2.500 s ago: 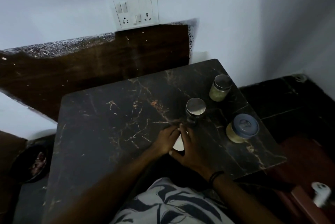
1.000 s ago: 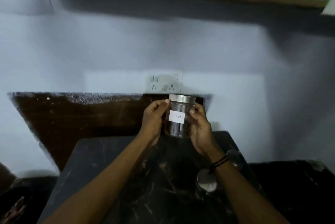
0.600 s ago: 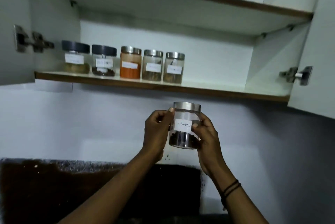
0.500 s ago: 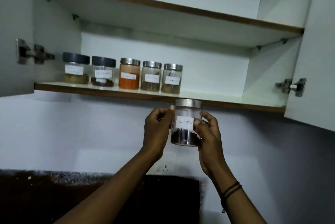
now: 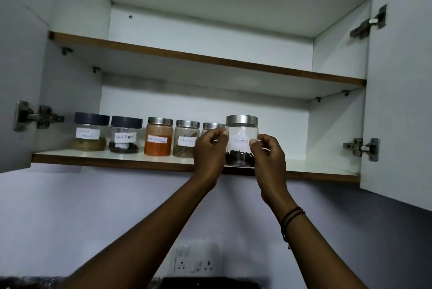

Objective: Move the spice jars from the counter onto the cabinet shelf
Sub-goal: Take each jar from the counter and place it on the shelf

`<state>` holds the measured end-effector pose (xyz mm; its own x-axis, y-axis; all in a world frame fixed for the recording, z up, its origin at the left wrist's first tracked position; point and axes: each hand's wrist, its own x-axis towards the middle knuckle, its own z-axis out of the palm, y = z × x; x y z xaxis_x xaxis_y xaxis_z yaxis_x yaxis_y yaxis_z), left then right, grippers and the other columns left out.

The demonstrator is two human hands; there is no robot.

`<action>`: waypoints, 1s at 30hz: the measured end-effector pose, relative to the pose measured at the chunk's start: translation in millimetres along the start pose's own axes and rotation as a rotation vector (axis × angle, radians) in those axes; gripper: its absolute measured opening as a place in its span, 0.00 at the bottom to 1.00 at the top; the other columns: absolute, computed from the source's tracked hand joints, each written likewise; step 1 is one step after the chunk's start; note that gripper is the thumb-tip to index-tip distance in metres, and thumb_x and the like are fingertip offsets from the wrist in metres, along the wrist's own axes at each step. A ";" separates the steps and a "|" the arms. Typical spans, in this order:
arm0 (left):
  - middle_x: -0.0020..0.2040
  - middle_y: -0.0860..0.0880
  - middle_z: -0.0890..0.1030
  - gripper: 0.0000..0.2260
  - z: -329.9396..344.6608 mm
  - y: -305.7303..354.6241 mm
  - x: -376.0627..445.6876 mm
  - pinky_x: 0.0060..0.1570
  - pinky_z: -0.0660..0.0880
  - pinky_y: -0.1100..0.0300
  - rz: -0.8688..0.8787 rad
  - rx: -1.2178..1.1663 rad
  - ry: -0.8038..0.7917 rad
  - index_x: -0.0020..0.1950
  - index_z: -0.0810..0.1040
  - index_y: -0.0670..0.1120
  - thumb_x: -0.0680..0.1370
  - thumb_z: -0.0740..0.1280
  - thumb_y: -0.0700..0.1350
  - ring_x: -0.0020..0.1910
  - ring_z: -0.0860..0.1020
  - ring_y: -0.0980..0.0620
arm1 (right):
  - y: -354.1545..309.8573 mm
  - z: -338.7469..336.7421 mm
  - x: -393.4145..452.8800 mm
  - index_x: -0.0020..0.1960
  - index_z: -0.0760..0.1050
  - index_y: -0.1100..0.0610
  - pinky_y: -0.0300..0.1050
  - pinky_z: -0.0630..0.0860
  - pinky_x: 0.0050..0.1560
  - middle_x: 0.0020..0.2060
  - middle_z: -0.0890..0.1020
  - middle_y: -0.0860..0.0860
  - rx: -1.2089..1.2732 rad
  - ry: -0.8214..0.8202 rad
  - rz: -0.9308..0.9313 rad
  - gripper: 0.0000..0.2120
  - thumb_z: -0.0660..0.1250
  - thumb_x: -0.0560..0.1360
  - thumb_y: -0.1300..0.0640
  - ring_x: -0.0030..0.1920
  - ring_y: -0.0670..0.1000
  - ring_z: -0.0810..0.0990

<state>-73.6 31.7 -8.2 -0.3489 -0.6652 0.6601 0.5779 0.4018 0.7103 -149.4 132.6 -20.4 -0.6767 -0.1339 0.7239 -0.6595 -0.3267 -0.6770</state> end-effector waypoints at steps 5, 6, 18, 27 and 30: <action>0.54 0.49 0.83 0.12 21.9 -5.2 26.8 0.48 0.79 0.55 0.048 0.213 0.004 0.62 0.81 0.46 0.80 0.64 0.41 0.48 0.81 0.50 | 7.4 10.6 35.1 0.60 0.79 0.55 0.50 0.76 0.59 0.55 0.82 0.52 -0.206 -0.002 -0.022 0.13 0.61 0.80 0.53 0.56 0.54 0.79; 0.54 0.47 0.83 0.14 24.9 -6.6 30.6 0.47 0.79 0.56 0.053 0.261 -0.021 0.62 0.81 0.45 0.79 0.63 0.38 0.48 0.81 0.49 | 10.5 11.1 39.9 0.59 0.79 0.56 0.49 0.76 0.57 0.54 0.83 0.52 -0.231 -0.009 -0.027 0.13 0.60 0.80 0.54 0.55 0.54 0.79; 0.62 0.42 0.79 0.18 41.3 -38.4 46.3 0.61 0.76 0.46 0.005 0.507 -0.280 0.65 0.74 0.41 0.76 0.63 0.34 0.61 0.77 0.43 | 46.6 12.0 71.7 0.56 0.74 0.63 0.44 0.70 0.44 0.54 0.81 0.61 -0.572 -0.198 0.044 0.11 0.57 0.76 0.66 0.53 0.61 0.78; 0.53 0.41 0.81 0.09 33.6 -41.2 46.0 0.49 0.72 0.56 0.042 0.613 -0.290 0.55 0.78 0.38 0.76 0.64 0.37 0.52 0.78 0.44 | 42.9 8.3 69.3 0.58 0.70 0.64 0.43 0.68 0.45 0.56 0.78 0.62 -0.654 -0.387 0.052 0.10 0.58 0.78 0.64 0.55 0.62 0.77; 0.42 0.46 0.79 0.05 28.7 -42.2 28.3 0.43 0.71 0.60 0.150 0.512 -0.220 0.46 0.78 0.38 0.76 0.62 0.35 0.41 0.75 0.53 | 36.8 -3.0 46.0 0.49 0.76 0.59 0.32 0.69 0.39 0.46 0.81 0.55 -0.473 -0.229 -0.004 0.09 0.58 0.76 0.66 0.46 0.57 0.76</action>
<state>-129.0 13.9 -12.5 -0.4677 -0.4526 0.7592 0.2210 0.7718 0.5962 -205.9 117.2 -12.4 -0.6202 -0.3518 0.7011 -0.7732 0.1234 -0.6221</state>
